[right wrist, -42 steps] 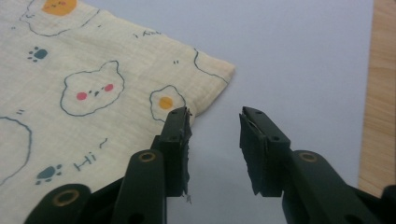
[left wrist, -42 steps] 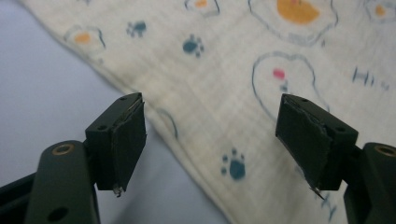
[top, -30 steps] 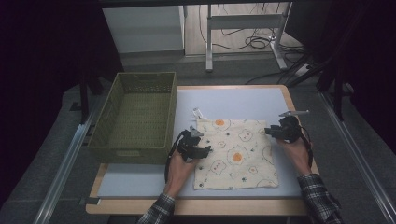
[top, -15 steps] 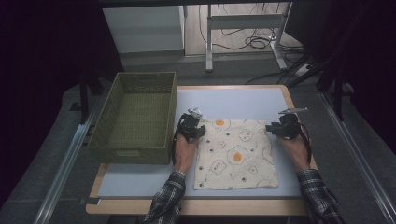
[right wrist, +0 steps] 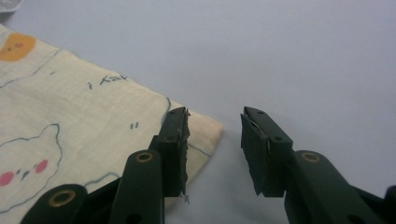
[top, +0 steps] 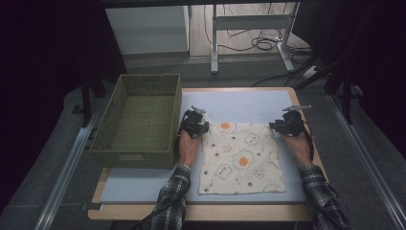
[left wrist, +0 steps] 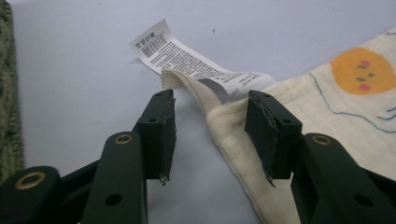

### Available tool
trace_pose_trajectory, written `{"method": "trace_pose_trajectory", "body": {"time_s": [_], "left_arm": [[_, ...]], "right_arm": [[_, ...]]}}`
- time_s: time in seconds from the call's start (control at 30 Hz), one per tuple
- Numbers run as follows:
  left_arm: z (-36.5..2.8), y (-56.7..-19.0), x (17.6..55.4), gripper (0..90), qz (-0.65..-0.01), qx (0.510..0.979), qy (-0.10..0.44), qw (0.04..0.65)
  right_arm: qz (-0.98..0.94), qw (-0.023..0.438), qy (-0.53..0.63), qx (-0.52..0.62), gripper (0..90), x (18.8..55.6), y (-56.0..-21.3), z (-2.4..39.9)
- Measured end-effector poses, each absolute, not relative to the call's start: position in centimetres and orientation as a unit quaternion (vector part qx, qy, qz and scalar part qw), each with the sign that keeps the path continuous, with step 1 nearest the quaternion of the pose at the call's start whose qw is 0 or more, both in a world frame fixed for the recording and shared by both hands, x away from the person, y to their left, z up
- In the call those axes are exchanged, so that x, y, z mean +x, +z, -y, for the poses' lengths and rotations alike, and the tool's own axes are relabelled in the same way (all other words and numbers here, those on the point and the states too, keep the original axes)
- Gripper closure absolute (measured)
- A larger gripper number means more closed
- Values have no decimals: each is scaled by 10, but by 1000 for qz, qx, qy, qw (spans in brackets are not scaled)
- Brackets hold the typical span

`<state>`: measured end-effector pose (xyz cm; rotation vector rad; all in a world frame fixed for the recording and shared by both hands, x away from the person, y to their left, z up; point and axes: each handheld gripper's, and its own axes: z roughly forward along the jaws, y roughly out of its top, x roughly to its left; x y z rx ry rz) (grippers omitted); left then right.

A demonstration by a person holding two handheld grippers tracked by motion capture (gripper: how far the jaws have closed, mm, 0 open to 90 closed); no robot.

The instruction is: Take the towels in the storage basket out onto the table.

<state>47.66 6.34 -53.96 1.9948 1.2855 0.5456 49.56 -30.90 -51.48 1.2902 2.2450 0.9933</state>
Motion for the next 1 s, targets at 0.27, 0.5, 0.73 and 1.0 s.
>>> {"method": "trace_pose_trajectory", "body": {"time_s": [0.27,0.5,0.73,1.0], "left_arm": [[-59,-537,477,876,-469,786,185,358],[-65,-522,491,879,-475,764,215,381],[-53,-511,475,871,-450,773,226,386],[-50,-502,443,869,-429,787,243,371]], "right_arm": [[-822,177,322,436,851,498,-514,294],[-812,202,317,447,855,508,-498,296],[-805,204,337,443,853,500,-483,301],[-815,189,350,421,852,467,-475,314]]}}
